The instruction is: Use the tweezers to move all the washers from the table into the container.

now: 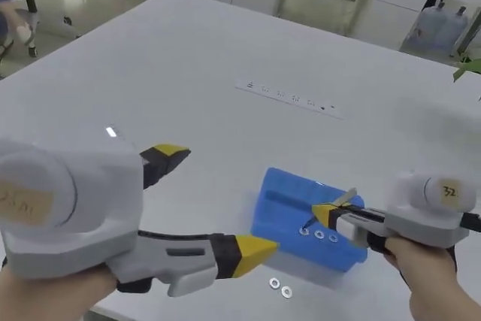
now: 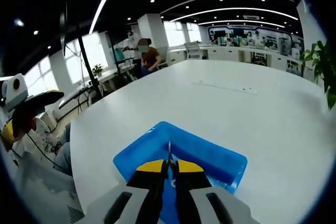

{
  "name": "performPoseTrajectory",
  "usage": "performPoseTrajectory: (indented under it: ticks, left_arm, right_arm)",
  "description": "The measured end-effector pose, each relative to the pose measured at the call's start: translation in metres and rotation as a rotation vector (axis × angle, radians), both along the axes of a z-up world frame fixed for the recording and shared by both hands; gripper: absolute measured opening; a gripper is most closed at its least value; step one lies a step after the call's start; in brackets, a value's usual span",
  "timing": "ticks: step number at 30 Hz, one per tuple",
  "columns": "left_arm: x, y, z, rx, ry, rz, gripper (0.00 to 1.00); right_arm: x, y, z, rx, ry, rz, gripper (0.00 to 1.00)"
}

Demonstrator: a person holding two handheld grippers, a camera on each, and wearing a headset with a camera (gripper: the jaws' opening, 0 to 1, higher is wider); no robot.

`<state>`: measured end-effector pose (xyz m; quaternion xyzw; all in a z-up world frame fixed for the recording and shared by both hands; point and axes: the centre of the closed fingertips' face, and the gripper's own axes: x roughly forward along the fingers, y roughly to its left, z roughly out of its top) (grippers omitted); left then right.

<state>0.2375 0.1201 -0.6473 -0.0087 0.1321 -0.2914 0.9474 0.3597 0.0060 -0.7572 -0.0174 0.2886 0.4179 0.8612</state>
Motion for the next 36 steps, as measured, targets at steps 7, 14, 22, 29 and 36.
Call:
performPoseTrajectory:
  ticks: [7, 14, 22, 29, 36]
  left_arm:
    - [0.005, 0.010, -0.004, 0.004, 0.011, 0.015, 0.90]
    - [0.007, 0.014, -0.008, 0.007, 0.023, 0.017, 0.90]
    - [0.009, 0.014, -0.010, 0.006, 0.028, 0.011, 0.90]
    - [0.007, 0.015, -0.011, 0.008, 0.029, 0.013, 0.90]
    - [0.006, 0.015, -0.012, 0.007, 0.031, 0.017, 0.90]
  right_arm:
    - [-0.024, 0.009, 0.036, 0.092, -0.082, 0.055, 0.03]
    - [-0.069, 0.023, 0.047, 0.110, -0.088, 0.195, 0.03]
    - [-0.101, 0.018, -0.006, -0.009, 0.018, 0.267, 0.03]
    - [-0.108, 0.015, -0.023, -0.058, 0.048, 0.285, 0.03]
    - [-0.110, 0.018, -0.022, -0.096, 0.023, 0.312, 0.03]
